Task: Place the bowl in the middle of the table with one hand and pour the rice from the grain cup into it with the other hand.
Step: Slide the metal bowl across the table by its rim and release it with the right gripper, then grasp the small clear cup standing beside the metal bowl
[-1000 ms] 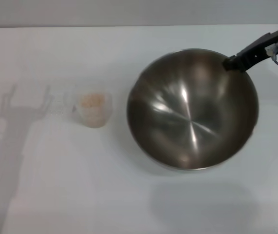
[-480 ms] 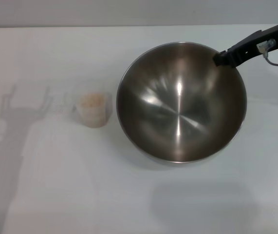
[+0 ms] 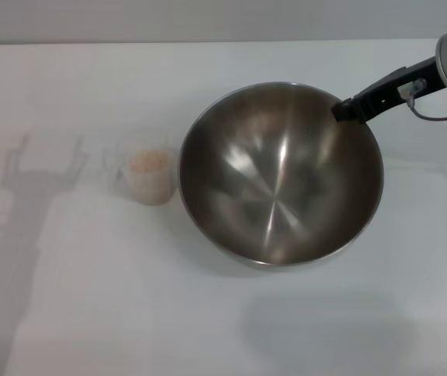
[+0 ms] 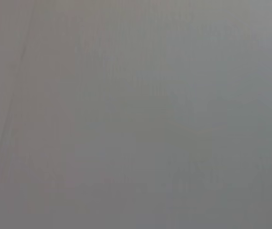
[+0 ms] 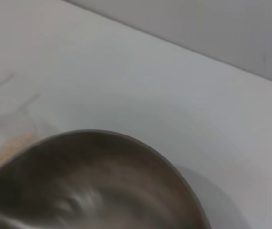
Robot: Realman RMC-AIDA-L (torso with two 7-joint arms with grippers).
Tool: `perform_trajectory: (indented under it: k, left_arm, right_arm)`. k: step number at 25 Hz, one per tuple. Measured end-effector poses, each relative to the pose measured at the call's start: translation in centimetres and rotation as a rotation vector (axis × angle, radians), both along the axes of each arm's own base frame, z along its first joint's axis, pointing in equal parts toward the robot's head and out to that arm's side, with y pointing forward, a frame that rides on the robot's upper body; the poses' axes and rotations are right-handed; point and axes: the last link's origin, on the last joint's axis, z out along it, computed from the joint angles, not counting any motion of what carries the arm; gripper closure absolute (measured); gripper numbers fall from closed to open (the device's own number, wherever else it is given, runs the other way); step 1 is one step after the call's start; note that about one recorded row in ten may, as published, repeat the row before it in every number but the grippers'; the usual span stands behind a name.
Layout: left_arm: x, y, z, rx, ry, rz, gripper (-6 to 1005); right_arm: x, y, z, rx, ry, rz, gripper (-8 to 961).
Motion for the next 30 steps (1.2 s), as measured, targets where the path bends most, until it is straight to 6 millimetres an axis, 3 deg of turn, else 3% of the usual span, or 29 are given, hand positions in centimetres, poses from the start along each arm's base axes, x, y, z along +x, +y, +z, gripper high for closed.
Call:
perform_trajectory:
  k: [13,18,30]
  left_arm:
    - [0.0,0.0,0.1,0.002,0.001,0.001,139]
    - [-0.2,-0.2,0.1,0.003,0.001,0.007,138]
    - [-0.4,-0.9,0.3,0.019,0.000,0.001,138]
  right_arm:
    - [-0.1,0.1,-0.9,-0.020,-0.090,0.012,896]
    - [-1.1,0.6,-1.5,0.003,-0.115,0.063,801]
    - [-6.2,2.0,3.0,0.330,0.027,0.299,560]
